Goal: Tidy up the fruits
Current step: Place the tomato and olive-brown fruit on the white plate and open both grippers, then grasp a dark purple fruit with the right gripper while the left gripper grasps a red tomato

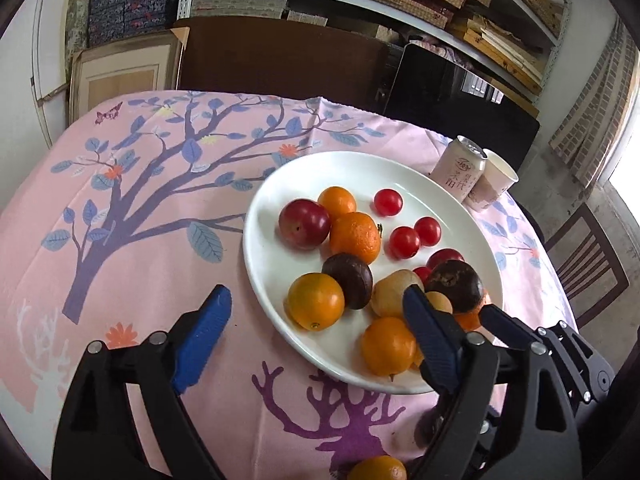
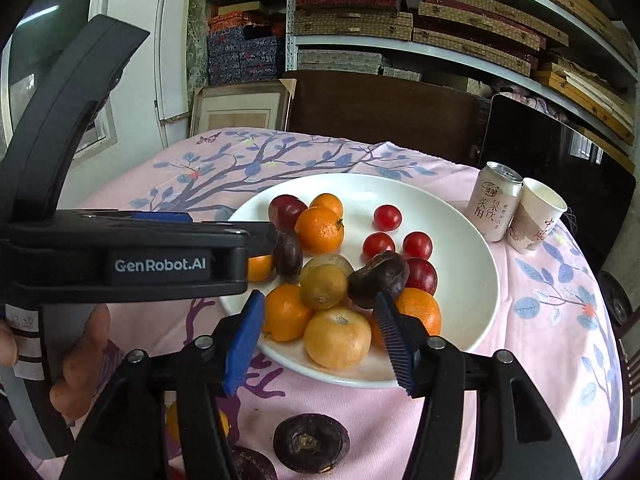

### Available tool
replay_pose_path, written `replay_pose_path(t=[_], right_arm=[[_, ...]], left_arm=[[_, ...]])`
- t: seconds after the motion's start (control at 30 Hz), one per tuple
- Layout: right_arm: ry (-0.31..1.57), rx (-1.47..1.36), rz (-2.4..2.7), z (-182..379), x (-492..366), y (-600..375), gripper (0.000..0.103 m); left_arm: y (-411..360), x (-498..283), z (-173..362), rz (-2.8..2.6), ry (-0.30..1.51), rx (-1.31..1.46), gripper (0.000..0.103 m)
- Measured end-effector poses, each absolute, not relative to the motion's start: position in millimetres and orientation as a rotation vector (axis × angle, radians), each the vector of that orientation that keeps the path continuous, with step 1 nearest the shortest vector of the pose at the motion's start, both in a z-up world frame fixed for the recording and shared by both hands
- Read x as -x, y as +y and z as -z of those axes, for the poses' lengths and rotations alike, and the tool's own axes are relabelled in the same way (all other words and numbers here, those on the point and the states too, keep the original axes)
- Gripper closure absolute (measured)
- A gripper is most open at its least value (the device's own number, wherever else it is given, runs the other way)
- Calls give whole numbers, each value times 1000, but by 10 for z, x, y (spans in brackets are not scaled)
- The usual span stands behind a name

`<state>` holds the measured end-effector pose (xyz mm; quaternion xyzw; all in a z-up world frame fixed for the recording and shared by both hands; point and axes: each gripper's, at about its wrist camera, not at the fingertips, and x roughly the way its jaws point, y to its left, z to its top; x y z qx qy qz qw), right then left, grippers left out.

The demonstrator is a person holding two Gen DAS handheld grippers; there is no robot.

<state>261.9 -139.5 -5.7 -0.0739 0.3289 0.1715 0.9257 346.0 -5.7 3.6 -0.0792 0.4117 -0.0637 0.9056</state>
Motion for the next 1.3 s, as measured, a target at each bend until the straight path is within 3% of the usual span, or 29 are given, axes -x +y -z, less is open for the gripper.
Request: replay_pose_path(t=[0.3,0.43,0.87,0.97,1.07,1.1,1.3], right_arm=[[728,91,-339,-58,-2337,-1810,40],[784,120,-351,-8,-2141,-1884,31],[886,265,-415,371,-1734,-1435,32],[909,234,-403,429,-1810,-1357,36],[914,191,-391,446,-1871,-1307,49],[919,178,-399,449,-1892,-1289,61],[876,84,-410,360,-1872,-1479,61]], left_arm=[[-62,-3057,-106,157,867,94,14],[-65,-2827,-48,145,885,65,12],[224,-2493,169,137,918,118,9],[289,-2488,160,143,908,123,9],[333,-2509,163,162,928,144,9],[342,-2511,166,173,934,155,9],[271,-2481,147,217,943,142,9]])
